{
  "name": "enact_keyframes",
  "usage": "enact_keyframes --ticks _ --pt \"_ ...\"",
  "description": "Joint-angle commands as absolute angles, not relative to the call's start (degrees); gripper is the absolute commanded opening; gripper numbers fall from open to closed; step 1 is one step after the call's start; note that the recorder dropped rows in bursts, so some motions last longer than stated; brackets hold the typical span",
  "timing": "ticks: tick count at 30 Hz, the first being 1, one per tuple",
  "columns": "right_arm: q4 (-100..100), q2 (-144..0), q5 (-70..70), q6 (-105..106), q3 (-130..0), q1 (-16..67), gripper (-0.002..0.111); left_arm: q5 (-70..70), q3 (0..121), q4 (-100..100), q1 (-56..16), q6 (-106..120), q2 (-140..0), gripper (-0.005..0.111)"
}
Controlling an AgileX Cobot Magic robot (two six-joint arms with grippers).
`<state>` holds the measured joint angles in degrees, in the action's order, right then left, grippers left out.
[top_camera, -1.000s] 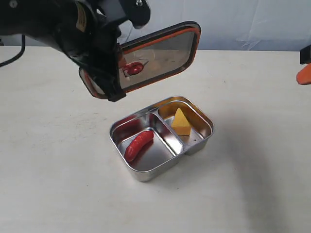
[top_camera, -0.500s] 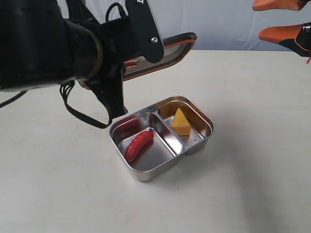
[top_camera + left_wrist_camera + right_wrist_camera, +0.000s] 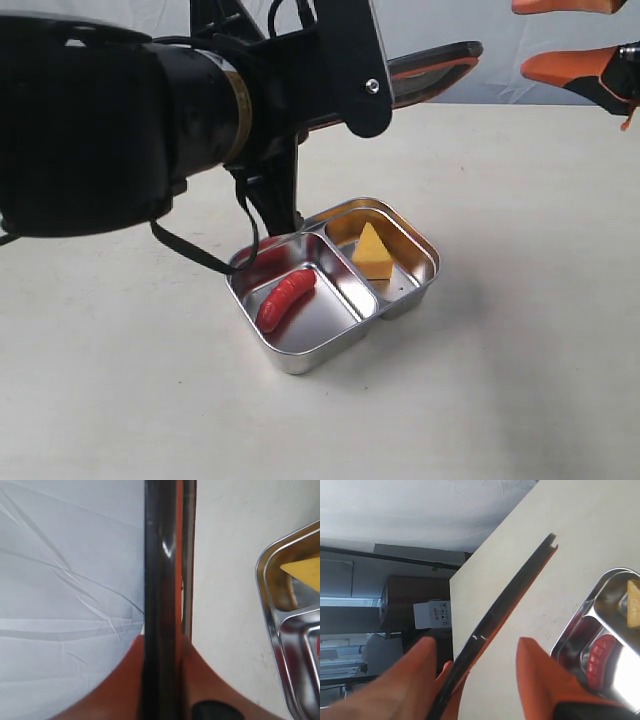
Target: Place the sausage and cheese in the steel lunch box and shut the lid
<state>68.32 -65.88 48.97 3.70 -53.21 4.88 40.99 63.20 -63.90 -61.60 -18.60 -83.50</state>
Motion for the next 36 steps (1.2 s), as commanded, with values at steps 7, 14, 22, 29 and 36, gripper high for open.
enact_keyframes --ticks 7,14,22,29,36 --pt "70.57 -69.46 45.85 3.95 -53.37 10.64 0.049 40.89 63.06 -68.45 -63.01 -20.8 -83.08 0.0" --pt "72.71 -72.25 41.2 3.95 -53.37 14.51 0.049 40.76 63.06 -68.45 -63.01 -20.8 -83.08 0.0" --pt "73.98 -74.25 40.24 3.95 -53.37 15.0 0.036 40.51 63.06 -68.45 -63.01 -20.8 -83.08 0.0" --pt "73.98 -74.25 38.77 4.09 -53.37 15.0 0.0 40.4 63.06 -67.81 -63.01 -20.55 -83.08 0.0" --pt "73.98 -74.25 38.77 4.31 -53.37 15.0 0.0 40.4 63.06 -67.14 -63.01 -20.14 -83.08 0.013"
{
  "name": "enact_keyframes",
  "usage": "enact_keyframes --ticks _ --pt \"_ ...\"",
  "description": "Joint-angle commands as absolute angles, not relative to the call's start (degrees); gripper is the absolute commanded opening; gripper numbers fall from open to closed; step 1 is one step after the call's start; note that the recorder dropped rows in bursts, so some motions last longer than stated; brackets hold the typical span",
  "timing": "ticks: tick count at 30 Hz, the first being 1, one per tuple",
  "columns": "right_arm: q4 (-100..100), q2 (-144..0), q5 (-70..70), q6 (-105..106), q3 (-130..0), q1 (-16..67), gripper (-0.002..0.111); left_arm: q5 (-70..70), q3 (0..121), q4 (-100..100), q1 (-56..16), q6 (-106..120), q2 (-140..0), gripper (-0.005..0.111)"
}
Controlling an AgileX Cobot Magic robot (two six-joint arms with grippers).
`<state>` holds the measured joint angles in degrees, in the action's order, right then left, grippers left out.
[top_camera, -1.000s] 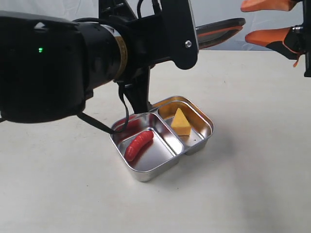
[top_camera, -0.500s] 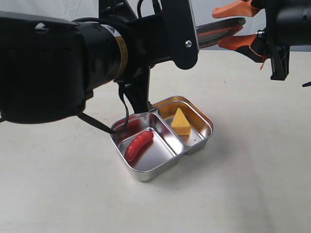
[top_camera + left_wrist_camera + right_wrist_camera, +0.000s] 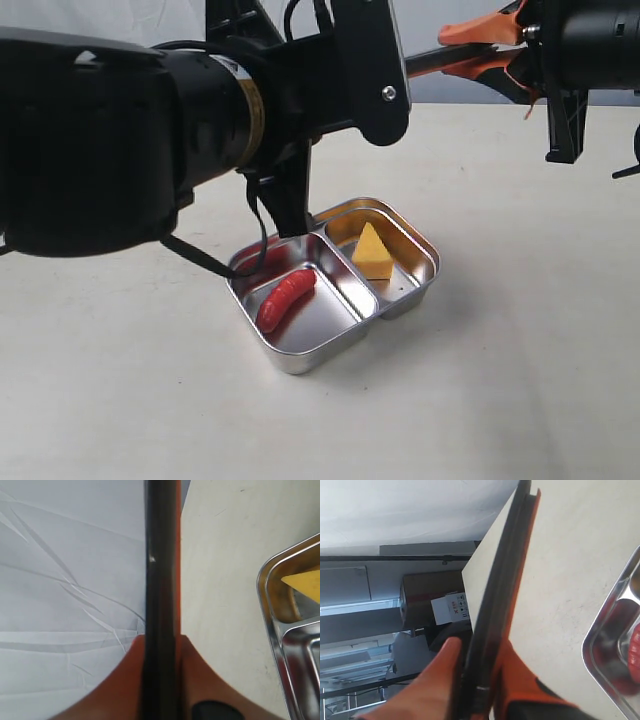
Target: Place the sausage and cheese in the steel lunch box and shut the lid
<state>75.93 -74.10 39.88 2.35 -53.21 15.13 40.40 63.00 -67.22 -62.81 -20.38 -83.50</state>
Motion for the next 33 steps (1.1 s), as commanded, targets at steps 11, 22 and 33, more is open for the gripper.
enact_keyframes --ticks 11,22,33 --pt "73.72 -74.25 33.77 4.45 -53.37 15.0 0.0 43.86 63.06 -60.69 -63.01 -17.1 -83.08 0.067" --pt "66.48 -75.62 34.16 13.83 -53.37 14.69 -0.001 57.31 63.06 -51.33 -63.01 -18.07 -76.22 0.067" --pt "77.98 -82.85 49.09 38.77 -53.37 12.47 -0.001 59.46 63.06 -40.94 -62.91 -18.07 -62.71 0.067"
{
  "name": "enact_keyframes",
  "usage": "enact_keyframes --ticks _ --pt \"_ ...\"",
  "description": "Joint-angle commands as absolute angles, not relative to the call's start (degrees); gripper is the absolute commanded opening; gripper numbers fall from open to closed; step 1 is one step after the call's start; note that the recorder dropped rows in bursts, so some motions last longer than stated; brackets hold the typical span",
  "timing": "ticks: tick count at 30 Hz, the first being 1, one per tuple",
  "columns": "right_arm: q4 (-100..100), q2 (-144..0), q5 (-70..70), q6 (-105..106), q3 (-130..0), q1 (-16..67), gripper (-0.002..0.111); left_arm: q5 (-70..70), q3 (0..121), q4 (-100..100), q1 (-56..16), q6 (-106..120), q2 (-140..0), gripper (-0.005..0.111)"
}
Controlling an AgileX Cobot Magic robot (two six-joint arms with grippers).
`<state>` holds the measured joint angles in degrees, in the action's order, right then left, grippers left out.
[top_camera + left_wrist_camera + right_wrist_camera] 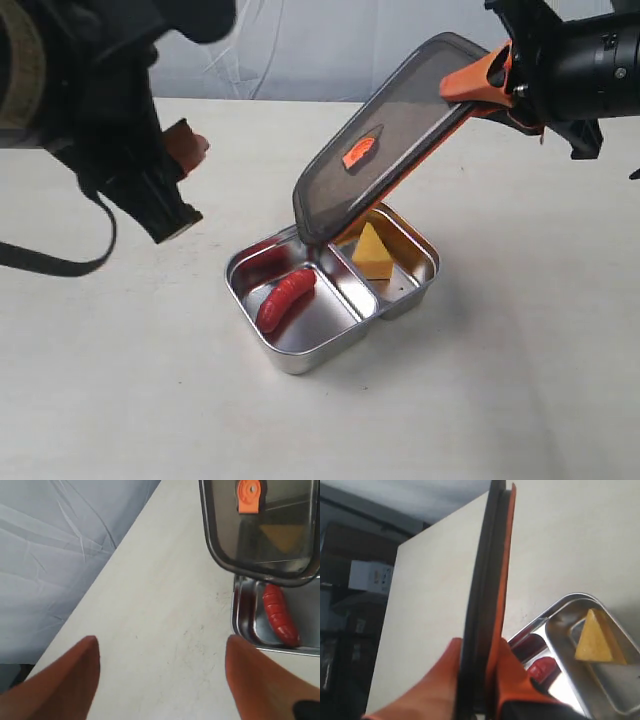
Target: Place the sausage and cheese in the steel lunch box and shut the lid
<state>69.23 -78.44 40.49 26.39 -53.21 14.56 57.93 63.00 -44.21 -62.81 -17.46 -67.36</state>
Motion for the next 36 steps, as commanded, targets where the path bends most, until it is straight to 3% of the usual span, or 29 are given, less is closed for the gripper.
enact_keyframes --ticks 1,8,16,25,36 --pt "81.15 -84.38 51.95 42.09 -53.37 11.68 -0.001 60.18 63.06 -40.68 -62.91 -18.07 -61.59 0.067" --pt "91.38 -92.91 69.96 58.01 -53.37 5.55 -0.001 65.94 63.06 -41.56 -62.91 -18.07 -54.58 0.067" --pt "87.43 -100.83 69.96 60.67 -53.09 3.33 -0.001 66.78 63.06 -44.18 -62.91 -18.2 -47.68 0.067" --pt "96.17 -101.49 69.96 72.63 -40.05 3.33 -0.001 66.8 63.06 -46.52 -62.91 -18.29 -47.31 0.067" --pt "96.07 -101.49 69.96 74.02 -39.19 3.33 -0.001 66.8 63.06 -46.52 -62.91 -18.29 -47.31 0.067"
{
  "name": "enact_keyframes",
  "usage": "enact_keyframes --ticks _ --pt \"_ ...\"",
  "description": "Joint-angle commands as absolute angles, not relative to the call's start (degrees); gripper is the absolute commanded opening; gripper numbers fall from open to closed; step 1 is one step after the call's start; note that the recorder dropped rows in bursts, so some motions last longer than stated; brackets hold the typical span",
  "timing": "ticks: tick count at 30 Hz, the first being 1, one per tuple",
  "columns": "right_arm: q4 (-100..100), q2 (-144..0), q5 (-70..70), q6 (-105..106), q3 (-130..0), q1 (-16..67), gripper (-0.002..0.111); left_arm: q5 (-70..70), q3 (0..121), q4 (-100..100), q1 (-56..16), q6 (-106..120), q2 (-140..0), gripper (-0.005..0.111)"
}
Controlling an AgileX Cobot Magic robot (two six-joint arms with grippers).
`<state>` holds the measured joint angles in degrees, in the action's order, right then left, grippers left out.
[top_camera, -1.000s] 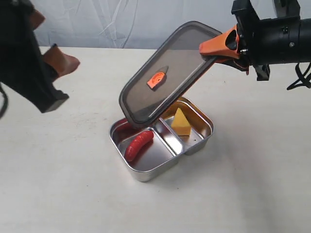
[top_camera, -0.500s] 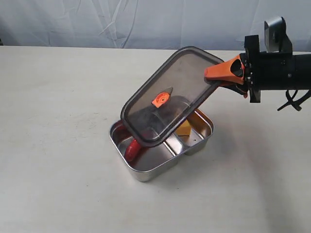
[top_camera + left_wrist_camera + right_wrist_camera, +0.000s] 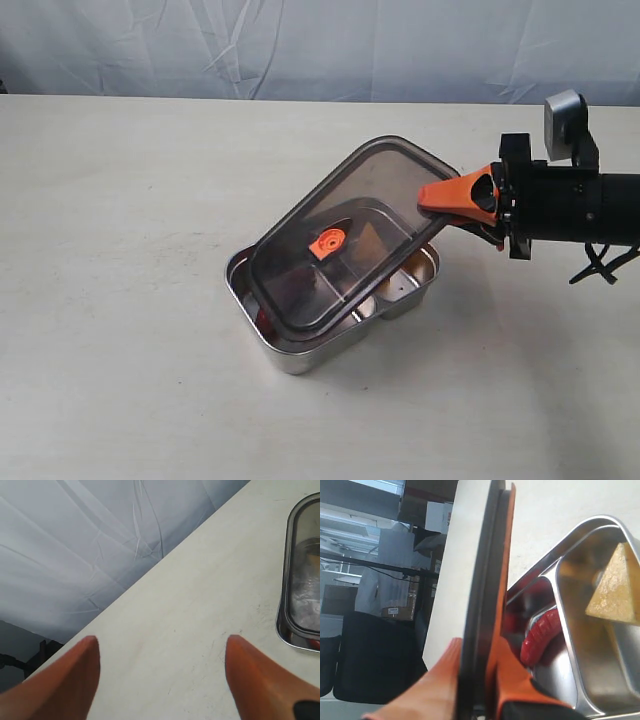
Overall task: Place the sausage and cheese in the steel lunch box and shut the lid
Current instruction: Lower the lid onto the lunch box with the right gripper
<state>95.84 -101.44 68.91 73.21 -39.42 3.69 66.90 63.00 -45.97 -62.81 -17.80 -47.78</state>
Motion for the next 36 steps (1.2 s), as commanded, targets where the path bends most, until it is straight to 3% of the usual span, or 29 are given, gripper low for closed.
enact_keyframes --ticks 1,36 --pt "95.67 -101.49 69.96 74.02 -39.19 3.33 -0.001 66.8 63.06 -46.52 -62.91 -18.29 -47.31 0.067" --pt "82.48 -101.49 56.12 72.04 -39.19 3.33 -0.001 63.75 63.06 -46.52 -62.91 -18.45 -47.31 0.067"
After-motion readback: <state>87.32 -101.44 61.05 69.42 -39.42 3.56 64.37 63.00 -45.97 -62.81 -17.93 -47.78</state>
